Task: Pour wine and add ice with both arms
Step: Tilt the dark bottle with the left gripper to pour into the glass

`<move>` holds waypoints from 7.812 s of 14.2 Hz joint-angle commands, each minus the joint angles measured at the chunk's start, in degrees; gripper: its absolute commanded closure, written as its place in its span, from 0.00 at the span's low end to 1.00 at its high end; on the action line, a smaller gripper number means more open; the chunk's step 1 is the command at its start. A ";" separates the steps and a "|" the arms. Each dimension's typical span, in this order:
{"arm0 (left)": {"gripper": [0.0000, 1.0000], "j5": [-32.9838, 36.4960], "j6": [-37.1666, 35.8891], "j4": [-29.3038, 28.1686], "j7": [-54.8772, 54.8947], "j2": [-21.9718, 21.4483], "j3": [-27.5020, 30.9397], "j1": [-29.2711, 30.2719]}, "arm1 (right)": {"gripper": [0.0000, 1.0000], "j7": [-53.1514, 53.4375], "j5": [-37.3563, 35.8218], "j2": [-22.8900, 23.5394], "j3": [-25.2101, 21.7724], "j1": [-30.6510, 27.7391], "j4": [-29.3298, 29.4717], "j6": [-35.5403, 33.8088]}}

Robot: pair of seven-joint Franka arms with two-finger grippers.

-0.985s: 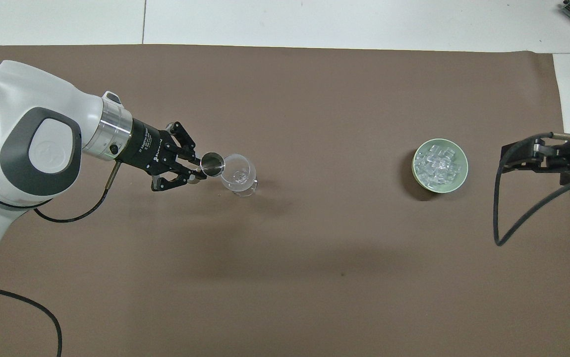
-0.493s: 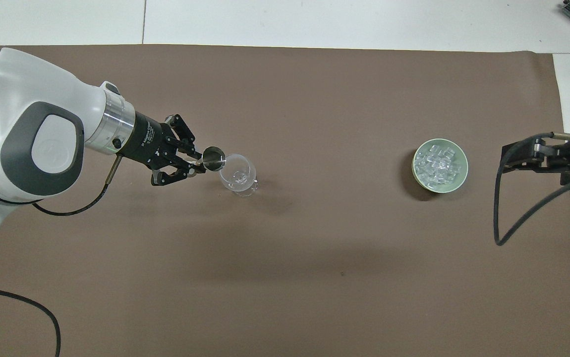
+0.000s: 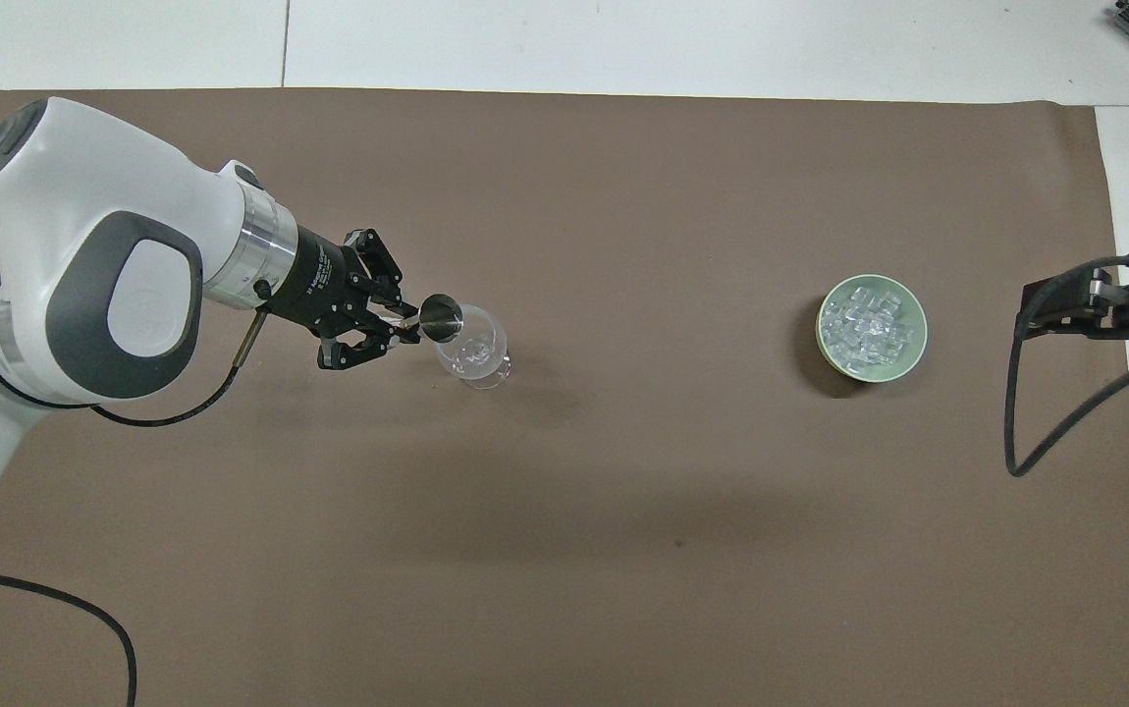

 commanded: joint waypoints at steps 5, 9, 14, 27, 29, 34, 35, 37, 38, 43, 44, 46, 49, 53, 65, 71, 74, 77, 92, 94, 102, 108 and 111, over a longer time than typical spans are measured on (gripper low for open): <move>1.00 4.57 0.36 1.08 -2.10 0.11 0.74 -2.44 | 0.00 -6.36 -0.25 -0.46 0.35 -0.59 -0.81 0.20; 1.00 7.03 0.10 1.17 -2.10 -0.07 0.74 -3.40 | 0.00 -6.45 -0.25 -1.33 0.35 -0.51 -1.95 0.29; 1.00 9.40 0.10 1.17 -2.28 -0.33 0.83 -4.72 | 0.00 -6.54 -0.25 -1.78 0.35 -0.42 -2.75 0.20; 1.00 15.65 -0.87 2.67 -6.32 -0.42 0.83 -6.57 | 0.00 -6.63 -0.25 -1.78 0.35 -0.07 -2.84 0.29; 1.00 16.34 -1.48 2.67 -6.32 -0.51 0.83 -6.57 | 0.00 -6.63 -0.25 -1.78 0.35 -0.07 -2.84 0.20; 1.00 17.23 -2.54 2.75 -6.32 -0.77 0.83 -6.57 | 0.00 -6.54 -0.25 -1.87 0.35 0.02 -2.84 0.29; 1.00 17.23 -2.54 2.75 -6.32 -0.77 0.74 -6.65 | 0.00 -6.54 -0.25 -1.87 0.35 0.02 -2.84 0.29; 1.00 17.84 -3.33 3.54 -6.32 -0.77 0.74 -7.18 | 0.00 -6.54 -0.25 -1.78 0.35 0.02 -2.84 0.29; 1.00 17.84 -3.68 3.98 -6.41 -0.68 0.74 -7.27 | 0.00 -6.54 -0.25 -1.78 0.35 0.02 -2.84 0.29; 1.00 20.30 -4.39 4.25 -6.59 -0.68 0.65 -8.05 | 0.00 -6.54 -0.25 -1.87 0.35 0.02 -2.84 0.29; 1.00 20.31 -4.39 4.25 -6.59 -0.68 0.74 -8.41 | 0.00 -6.54 -0.25 -1.87 0.35 0.02 -2.84 0.29; 1.00 20.48 -4.30 4.25 -6.59 -0.68 0.74 -8.50 | 0.00 -6.54 -0.25 -1.78 0.35 0.02 -2.84 0.29; 1.00 20.83 -4.39 4.25 -6.59 -0.68 0.74 -8.59 | 0.00 -6.63 -0.25 -1.78 0.35 0.02 -2.92 0.29; 1.00 21.97 -4.56 4.25 -6.67 -0.77 0.74 -8.59 | 0.00 -6.63 -0.25 -1.87 0.35 0.02 -3.01 0.20; 1.00 24.70 -4.82 5.57 -8.17 -0.42 0.65 -9.73 | 0.00 -6.63 -0.25 -2.22 0.35 0.02 -3.45 0.29; 1.00 25.75 -5.44 5.74 -8.26 -0.51 0.65 -10.61 | 0.00 -6.63 -0.25 -2.22 0.35 0.02 -3.45 0.29; 1.00 26.28 -5.61 5.74 -8.26 -0.51 0.65 -10.70 | 0.00 -6.63 -0.25 -2.22 0.35 0.11 -3.45 0.20; 1.00 27.16 -6.14 5.74 -8.26 -0.51 0.65 -10.70 | 0.00 -6.54 -0.25 -2.22 0.35 0.11 -3.45 0.29; 1.00 27.07 -6.32 6.27 -8.43 -0.15 0.65 -11.14 | 0.00 -6.54 -0.25 -2.22 0.70 0.11 -3.36 0.29; 1.00 27.16 -6.32 6.27 -8.43 -0.15 0.65 -11.14 | 0.00 -6.54 -0.25 -2.22 0.70 0.11 -3.36 0.29; 1.00 27.07 -5.62 7.24 -8.52 0.20 0.74 -11.05 | 0.00 -6.63 -0.25 -2.13 0.70 0.11 -3.28 0.37; 1.00 28.22 -5.00 7.24 -8.52 0.20 0.65 -10.96 | 0.00 -6.54 -0.25 -2.22 0.70 0.11 -3.28 0.37; 1.00 28.66 -4.21 7.32 -8.52 0.81 0.65 -10.87 | 0.00 -6.54 -0.25 -2.22 0.70 0.20 -3.28 0.37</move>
